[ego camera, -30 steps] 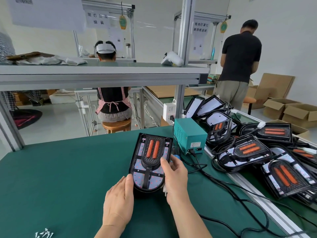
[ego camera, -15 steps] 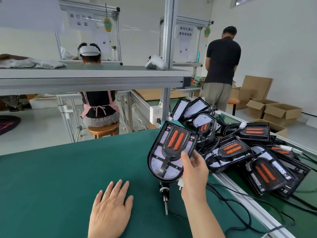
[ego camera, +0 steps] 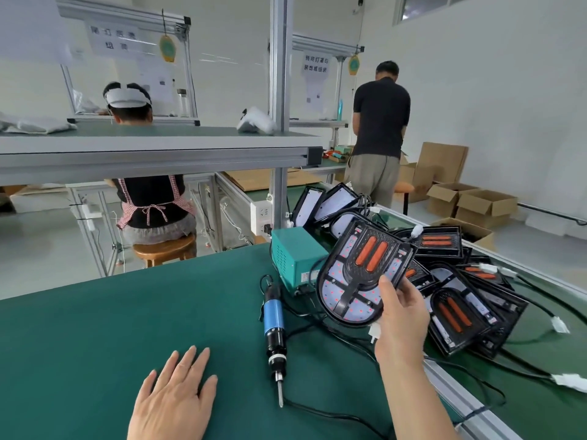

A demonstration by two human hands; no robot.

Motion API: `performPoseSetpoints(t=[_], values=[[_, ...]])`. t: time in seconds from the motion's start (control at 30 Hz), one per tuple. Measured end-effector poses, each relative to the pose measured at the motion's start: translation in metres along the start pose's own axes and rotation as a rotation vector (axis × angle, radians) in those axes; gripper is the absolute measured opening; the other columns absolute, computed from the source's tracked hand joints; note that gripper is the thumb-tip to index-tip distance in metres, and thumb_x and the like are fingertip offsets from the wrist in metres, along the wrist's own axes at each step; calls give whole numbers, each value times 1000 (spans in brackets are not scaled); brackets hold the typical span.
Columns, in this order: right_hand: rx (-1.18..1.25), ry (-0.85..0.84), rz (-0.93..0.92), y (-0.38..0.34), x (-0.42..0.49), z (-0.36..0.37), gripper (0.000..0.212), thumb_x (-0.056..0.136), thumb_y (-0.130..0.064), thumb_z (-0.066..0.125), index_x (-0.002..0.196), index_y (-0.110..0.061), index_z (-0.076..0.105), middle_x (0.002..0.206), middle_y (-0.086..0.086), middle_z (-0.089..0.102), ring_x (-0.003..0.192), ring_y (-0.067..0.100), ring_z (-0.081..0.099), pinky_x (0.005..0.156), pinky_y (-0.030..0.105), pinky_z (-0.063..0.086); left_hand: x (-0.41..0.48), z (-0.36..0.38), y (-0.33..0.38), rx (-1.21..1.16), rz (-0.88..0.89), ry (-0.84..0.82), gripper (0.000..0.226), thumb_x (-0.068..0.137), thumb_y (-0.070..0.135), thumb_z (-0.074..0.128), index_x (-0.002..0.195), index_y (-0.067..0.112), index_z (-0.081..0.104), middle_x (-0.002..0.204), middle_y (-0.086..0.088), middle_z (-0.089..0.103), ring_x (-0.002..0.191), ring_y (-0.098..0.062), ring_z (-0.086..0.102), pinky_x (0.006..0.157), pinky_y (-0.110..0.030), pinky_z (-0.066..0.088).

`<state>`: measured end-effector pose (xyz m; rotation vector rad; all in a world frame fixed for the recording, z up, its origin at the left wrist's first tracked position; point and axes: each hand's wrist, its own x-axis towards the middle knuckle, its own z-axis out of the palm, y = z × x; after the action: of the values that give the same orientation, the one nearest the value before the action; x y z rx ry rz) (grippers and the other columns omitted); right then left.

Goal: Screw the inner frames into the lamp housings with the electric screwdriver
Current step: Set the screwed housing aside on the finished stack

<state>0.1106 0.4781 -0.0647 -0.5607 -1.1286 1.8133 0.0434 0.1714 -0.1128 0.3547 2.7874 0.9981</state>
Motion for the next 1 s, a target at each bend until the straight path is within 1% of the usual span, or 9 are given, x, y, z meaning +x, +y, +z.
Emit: performPoseSetpoints(t=[0.1,0.2,0.33,0.4,0.5,0.53,0.7,0.77,1.0], values=[[13,31,-34,-9,14,-13,35,96,-11,69,130,-6,63,114,2,73,95,7,68,92,26,53,-1,-2,2,-7,-15,-25,55,102,60,17,155,55,3,165,29,-1,154,0,-2,126,-29,5],[17,110,-53,-12,31,-24,36,96,-13,69,130,-5,61,115,4,70,103,13,64,97,28,51,-3,-5,4,22,-65,-41,56,101,61,14,154,55,2,165,29,-2,154,1,-2,126,-29,6],[-36,247,-111,-10,53,-41,36,95,-16,70,129,-14,60,102,-8,67,98,11,64,90,26,49,-1,-6,8,97,-158,-18,82,74,63,-18,153,56,1,165,29,-2,154,1,1,125,-27,7],[-91,326,-144,-8,60,-51,41,94,-17,71,132,-12,58,95,-10,64,91,12,62,90,30,48,0,-7,9,95,-158,8,80,78,63,-13,155,53,6,165,27,1,155,-1,3,126,-29,9],[-128,429,-156,-3,66,-65,44,93,-16,69,133,-12,52,97,0,65,89,19,62,88,32,47,0,-6,14,112,-159,39,104,58,62,-20,155,50,16,165,25,10,155,-3,8,124,-30,11],[-145,452,-158,-2,68,-68,46,93,-16,69,134,-12,50,99,2,65,89,21,61,86,31,45,1,-6,15,101,-155,32,104,58,62,-20,155,50,17,165,25,11,155,-3,9,124,-30,11],[-240,431,-188,5,75,-66,50,93,-16,67,139,-20,47,102,5,66,88,24,61,86,30,43,4,-6,30,-28,-106,-43,58,98,63,12,155,52,5,165,27,1,154,0,2,126,-28,10],[-267,435,-197,7,79,-63,49,93,-15,67,138,-23,49,102,4,65,89,24,62,87,32,46,4,-5,33,-44,-86,-62,56,101,61,19,155,53,4,165,28,0,154,0,1,125,-27,9],[-321,455,-148,8,102,-49,52,95,-18,66,141,-36,50,100,4,60,91,28,60,88,39,48,3,-5,32,-45,-77,-92,55,102,59,17,155,53,2,165,28,-2,154,1,0,125,-27,8]])
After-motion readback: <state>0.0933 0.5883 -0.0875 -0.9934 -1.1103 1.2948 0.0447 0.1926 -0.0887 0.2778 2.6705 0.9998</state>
